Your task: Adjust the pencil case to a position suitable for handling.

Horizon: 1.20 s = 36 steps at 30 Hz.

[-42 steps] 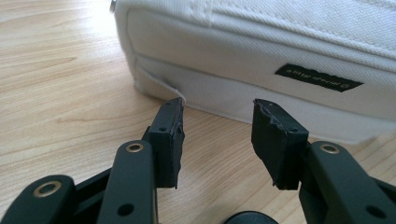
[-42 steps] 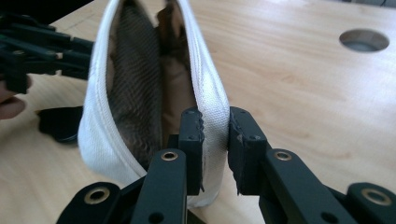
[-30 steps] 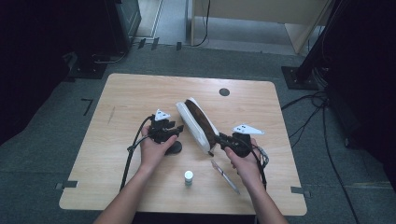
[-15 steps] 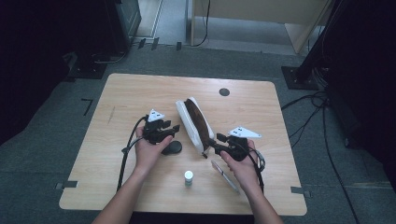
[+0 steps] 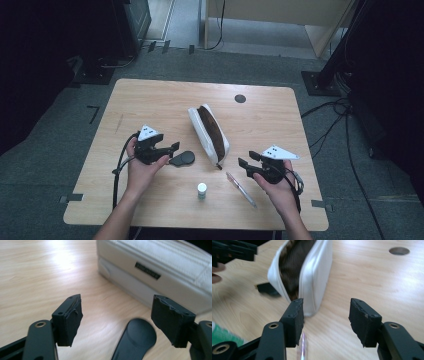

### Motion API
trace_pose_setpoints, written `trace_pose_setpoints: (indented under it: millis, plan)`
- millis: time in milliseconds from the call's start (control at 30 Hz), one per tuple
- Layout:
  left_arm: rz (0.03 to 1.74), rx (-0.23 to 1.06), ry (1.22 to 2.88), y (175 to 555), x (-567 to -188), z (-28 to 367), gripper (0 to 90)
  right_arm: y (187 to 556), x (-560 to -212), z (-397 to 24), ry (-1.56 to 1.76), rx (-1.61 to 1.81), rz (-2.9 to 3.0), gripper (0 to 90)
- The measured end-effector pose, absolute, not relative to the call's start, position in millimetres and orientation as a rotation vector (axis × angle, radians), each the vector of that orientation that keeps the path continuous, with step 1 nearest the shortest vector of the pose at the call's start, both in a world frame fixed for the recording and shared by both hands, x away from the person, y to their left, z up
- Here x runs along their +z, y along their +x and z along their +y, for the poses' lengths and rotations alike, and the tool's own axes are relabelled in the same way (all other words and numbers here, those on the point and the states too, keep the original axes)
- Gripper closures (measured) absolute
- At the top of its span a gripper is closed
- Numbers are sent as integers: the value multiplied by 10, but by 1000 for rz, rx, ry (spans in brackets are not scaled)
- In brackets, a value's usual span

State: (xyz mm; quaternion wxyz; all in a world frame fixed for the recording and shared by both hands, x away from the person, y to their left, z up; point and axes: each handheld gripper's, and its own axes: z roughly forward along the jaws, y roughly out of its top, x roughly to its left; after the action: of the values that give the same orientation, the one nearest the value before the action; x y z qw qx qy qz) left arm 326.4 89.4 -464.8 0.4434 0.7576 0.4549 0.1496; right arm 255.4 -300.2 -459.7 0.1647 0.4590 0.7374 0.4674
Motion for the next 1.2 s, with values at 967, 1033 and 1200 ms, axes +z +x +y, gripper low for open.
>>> trace_pose_setpoints:
  millis: [967, 1033, 1200]
  plan:
    - [1423, 498, 1936, 2645, -5140, 1884, 191, 2123, -5051, -2945, 1257, 1228, 2316, 741]
    - [1424, 522, 1941, 2630, -5147, 1878, 191, 2123, -5065, -2942, 1257, 1226, 2322, 748]
    - [1428, 610, 1973, 2593, -5176, 1805, 173, 2113, -5091, -2922, 1266, 1231, 2334, 750]
